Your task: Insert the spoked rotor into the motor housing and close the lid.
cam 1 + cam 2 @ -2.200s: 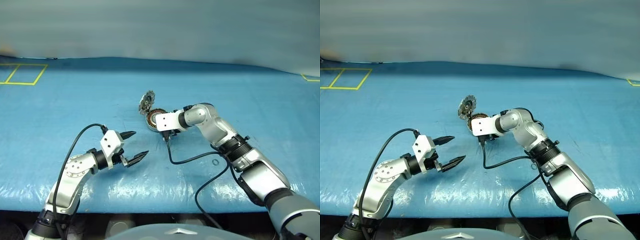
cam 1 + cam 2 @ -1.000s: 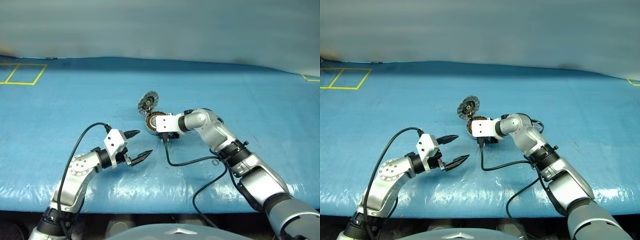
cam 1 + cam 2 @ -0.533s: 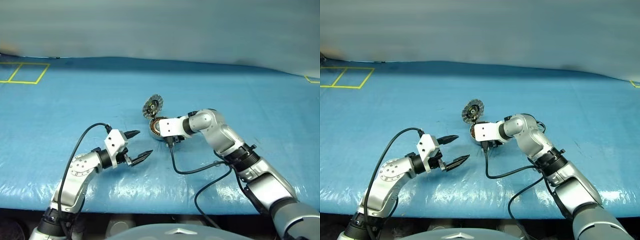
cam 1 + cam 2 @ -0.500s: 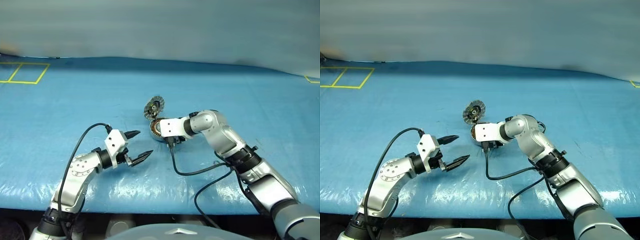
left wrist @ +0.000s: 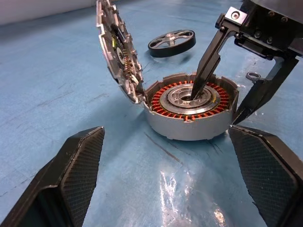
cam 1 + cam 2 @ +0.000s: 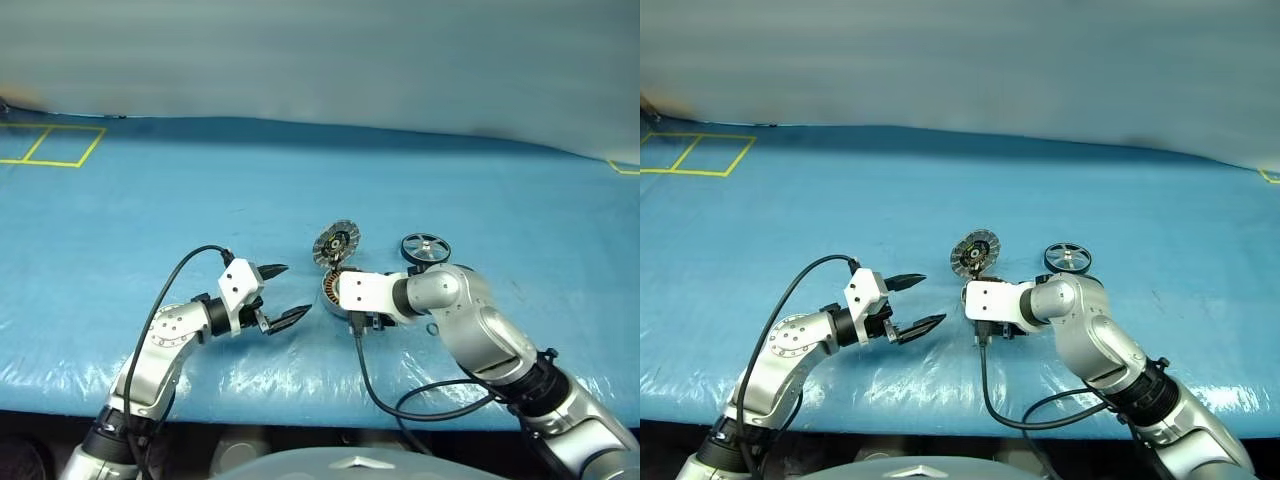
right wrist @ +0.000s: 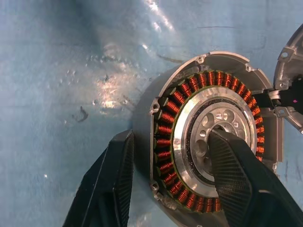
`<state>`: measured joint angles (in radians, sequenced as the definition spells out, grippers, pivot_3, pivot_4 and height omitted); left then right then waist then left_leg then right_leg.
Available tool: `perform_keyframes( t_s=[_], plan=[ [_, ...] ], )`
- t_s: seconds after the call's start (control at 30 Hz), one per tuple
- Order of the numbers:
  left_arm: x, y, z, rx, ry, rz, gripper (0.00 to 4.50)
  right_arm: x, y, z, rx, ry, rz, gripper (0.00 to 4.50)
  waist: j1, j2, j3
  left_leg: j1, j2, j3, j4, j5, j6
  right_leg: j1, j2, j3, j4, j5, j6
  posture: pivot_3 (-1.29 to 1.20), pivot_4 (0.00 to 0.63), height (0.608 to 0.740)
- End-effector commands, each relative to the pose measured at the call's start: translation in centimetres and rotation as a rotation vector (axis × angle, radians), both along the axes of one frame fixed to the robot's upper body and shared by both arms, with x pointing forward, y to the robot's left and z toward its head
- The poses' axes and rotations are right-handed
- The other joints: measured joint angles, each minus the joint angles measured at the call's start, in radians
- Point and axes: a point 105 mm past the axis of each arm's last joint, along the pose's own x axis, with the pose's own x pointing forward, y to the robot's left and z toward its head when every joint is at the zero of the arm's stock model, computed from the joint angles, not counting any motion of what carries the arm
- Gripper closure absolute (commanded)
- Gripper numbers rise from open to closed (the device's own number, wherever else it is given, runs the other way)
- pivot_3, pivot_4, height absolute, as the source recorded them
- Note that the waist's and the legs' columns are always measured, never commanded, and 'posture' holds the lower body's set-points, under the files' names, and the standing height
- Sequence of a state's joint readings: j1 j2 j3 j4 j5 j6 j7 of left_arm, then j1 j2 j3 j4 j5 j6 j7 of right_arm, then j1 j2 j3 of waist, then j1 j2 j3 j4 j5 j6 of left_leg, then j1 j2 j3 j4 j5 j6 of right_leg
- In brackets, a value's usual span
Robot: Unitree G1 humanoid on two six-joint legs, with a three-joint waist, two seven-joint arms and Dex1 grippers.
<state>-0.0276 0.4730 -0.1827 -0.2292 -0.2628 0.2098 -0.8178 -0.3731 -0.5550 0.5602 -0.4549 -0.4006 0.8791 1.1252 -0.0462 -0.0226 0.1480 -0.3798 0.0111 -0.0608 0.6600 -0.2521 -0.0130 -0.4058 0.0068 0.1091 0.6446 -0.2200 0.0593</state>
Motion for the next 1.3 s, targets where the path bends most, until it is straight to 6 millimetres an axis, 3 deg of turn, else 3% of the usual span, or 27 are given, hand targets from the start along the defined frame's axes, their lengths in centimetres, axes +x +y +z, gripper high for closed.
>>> perform_keyframes(
  t_s=[0.03,0.2,0.4,0.43,0.53,0.7,1.03,1.2,1.3],
  plan=[
    [0.2,-0.4,0.5,-0.004,-0.024,-0.025,0.00,-1.6,-0.5,-3.8,-0.051,0.194,-0.126,2.47,-0.003,0.000,-0.001,0.003,0.000,0.001,0.000,0.000,0.000,0.002,-0.001,0.000,0.000,0.000,0.000,0.00,0.150,0.740],
    [0.2,-0.6,0.4,-0.003,-0.026,-0.032,0.00,-1.6,0.7,-4.2,-0.001,0.255,-0.240,2.47,-0.011,-0.005,-0.004,0.007,0.003,0.000,0.000,-0.001,-0.001,0.006,-0.002,-0.001,0.000,0.000,0.000,0.00,0.150,0.740],
    [0.2,-0.6,0.3,-0.005,-0.025,-0.031,0.00,-0.3,0.6,-4.2,-0.021,0.191,-0.285,2.47,-0.023,-0.010,-0.007,0.009,0.009,0.003,-0.001,-0.001,-0.002,0.005,-0.005,-0.002,-0.001,0.000,0.000,0.00,0.150,0.740],
    [0.2,-0.6,0.3,-0.008,-0.024,-0.029,0.00,-0.1,0.7,-4.1,-0.008,0.200,-0.315,1.74,-0.023,-0.010,-0.007,0.011,0.010,0.005,-0.002,-0.001,-0.002,0.005,-0.007,-0.004,-0.001,0.000,0.000,0.00,0.150,0.740],
    [0.1,-0.6,0.2,-0.015,-0.021,-0.024,0.00,0.2,1.4,-3.4,0.031,0.227,-0.341,0.82,-0.022,-0.009,-0.006,0.013,0.010,0.007,-0.002,-0.004,-0.006,0.004,-0.015,-0.011,-0.001,0.000,0.000,0.00,0.150,0.740],
    [-0.1,-0.5,0.0,-0.016,-0.019,-0.017,0.00,0.6,2.3,-1.5,0.120,0.241,-0.397,0.82,-0.022,-0.008,-0.006,0.010,0.010,0.008,-0.004,-0.001,-0.002,-0.001,-0.016,-0.012,-0.001,0.000,0.000,0.00,0.150,0.740],
    [-0.4,-0.5,-0.1,-0.022,-0.012,-0.024,0.00,-0.9,3.0,2.4,0.293,0.215,-0.303,0.82,-0.018,0.001,0.001,-0.003,0.002,0.008,-0.014,-0.002,-0.002,-0.010,-0.016,-0.014,-0.002,0.001,0.001,0.00,0.150,0.740],
    [-0.4,-0.8,0.1,-0.028,-0.010,-0.044,0.00,-1.0,1.9,3.5,0.305,0.118,-0.262,0.82,-0.015,0.005,0.005,-0.008,0.000,0.005,-0.013,-0.005,0.000,-0.013,-0.017,-0.016,-0.002,-0.001,0.005,0.00,0.150,0.740],
    [-0.3,-0.9,0.1,-0.028,-0.010,-0.055,0.00,-1.3,1.2,4.2,0.345,0.095,-0.267,0.82,-0.014,0.005,0.005,-0.019,-0.001,0.004,-0.012,-0.005,0.000,-0.022,-0.017,-0.017,-0.002,-0.001,0.006,0.00,0.150,0.740]
  ],
)
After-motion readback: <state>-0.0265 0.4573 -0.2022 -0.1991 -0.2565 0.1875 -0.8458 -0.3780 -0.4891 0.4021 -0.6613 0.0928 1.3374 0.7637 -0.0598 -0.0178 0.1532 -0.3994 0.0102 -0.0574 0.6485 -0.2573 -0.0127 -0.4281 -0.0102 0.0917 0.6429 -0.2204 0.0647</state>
